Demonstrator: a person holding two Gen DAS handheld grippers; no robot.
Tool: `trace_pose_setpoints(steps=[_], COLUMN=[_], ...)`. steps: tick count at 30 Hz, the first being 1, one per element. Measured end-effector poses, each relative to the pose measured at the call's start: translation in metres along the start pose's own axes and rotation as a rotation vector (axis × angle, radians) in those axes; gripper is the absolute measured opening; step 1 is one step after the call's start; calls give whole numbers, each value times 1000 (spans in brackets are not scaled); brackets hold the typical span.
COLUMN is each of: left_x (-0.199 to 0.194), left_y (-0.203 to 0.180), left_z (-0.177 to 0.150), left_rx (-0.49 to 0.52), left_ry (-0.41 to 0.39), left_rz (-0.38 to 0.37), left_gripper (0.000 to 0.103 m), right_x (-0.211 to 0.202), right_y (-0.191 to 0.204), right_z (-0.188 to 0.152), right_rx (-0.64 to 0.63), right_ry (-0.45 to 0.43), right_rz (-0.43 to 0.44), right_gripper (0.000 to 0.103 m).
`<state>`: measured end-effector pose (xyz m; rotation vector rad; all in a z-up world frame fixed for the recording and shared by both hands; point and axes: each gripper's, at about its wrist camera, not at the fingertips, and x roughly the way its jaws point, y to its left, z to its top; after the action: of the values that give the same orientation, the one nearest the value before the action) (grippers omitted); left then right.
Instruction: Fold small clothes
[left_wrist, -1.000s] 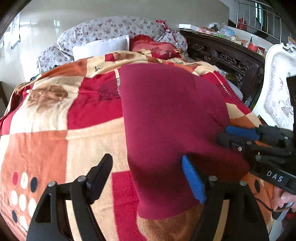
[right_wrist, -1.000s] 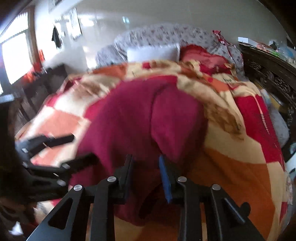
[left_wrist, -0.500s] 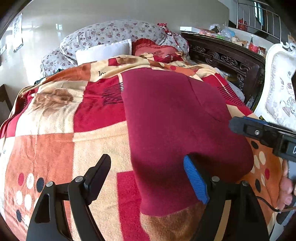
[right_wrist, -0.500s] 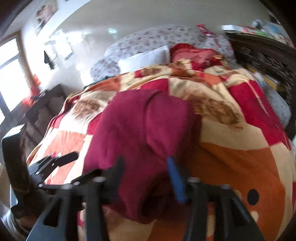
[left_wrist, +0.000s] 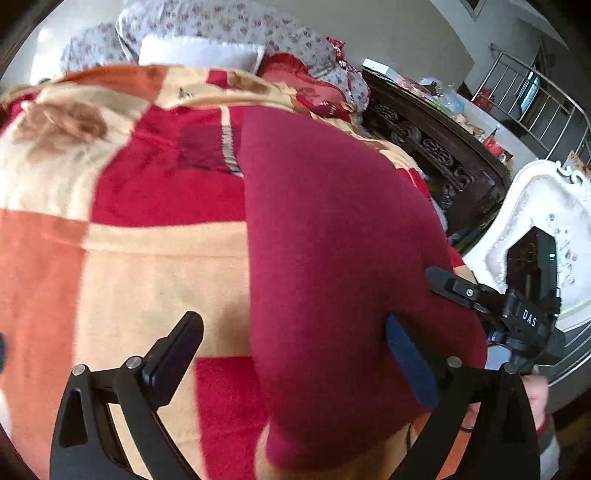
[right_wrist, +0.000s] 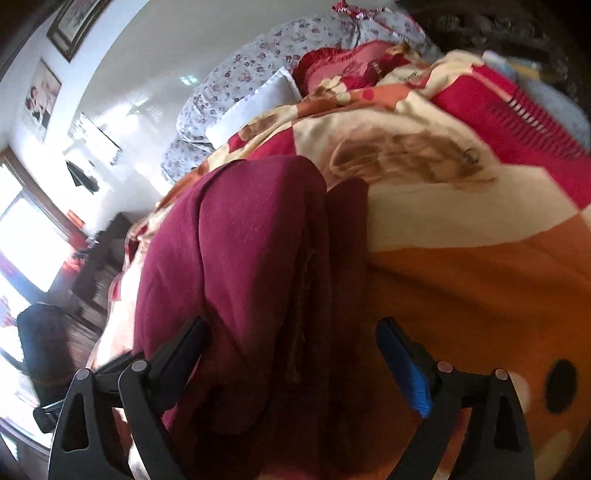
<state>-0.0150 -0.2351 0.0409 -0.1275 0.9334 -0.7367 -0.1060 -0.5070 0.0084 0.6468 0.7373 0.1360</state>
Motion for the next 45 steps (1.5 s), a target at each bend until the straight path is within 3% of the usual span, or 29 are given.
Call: trace_pose_setpoints(steps=[4, 6, 8, 9, 10, 15, 23, 30, 35, 39, 42, 45], left_x=[9, 10, 10, 9, 6, -17, -91, -148, -144, -116, -129, -149], left_y=[0, -1, -5, -9, -15, -22, -27, -12, -1, 20, 24, 20], left_z=[0, 0, 0, 1, 2, 1, -16, -64, -96, -116, -118, -110], left_rx=[-6, -6, 13, 29, 47, 63, 104, 83, 78, 6, 7, 50], left_ry=[1, 0, -1, 6, 3, -15, -75, -90, -56, 47, 19, -29], left_rz=[-29, -34, -47, -79, -75, -73, -57, -32, 13, 27, 36, 119], left_gripper=[100, 100, 87, 70, 68, 57, 56, 56, 56, 60, 64, 65], right_x=[14, 14, 9, 7, 5, -15, -51, -67, -54, -28, -43, -70], right_y=[-7, -4, 5, 10, 14, 36, 89, 132, 134, 118, 117, 127], right_z=[-1, -2, -2, -2, -1, -3, -26, -70, -103, -124, -125, -117], right_rx=[61, 49, 13, -6, -25, -58, -143, -218, -229, -181, -174, -198], right_ry=[36, 27, 15, 11, 8, -20, -23, 10, 69, 163, 129, 61], right_rz=[85, 91, 83, 71, 59, 36, 84, 108, 83, -11, -23, -41], right_gripper=[96, 87, 76, 69, 65, 59, 59, 59, 59, 63, 64, 66])
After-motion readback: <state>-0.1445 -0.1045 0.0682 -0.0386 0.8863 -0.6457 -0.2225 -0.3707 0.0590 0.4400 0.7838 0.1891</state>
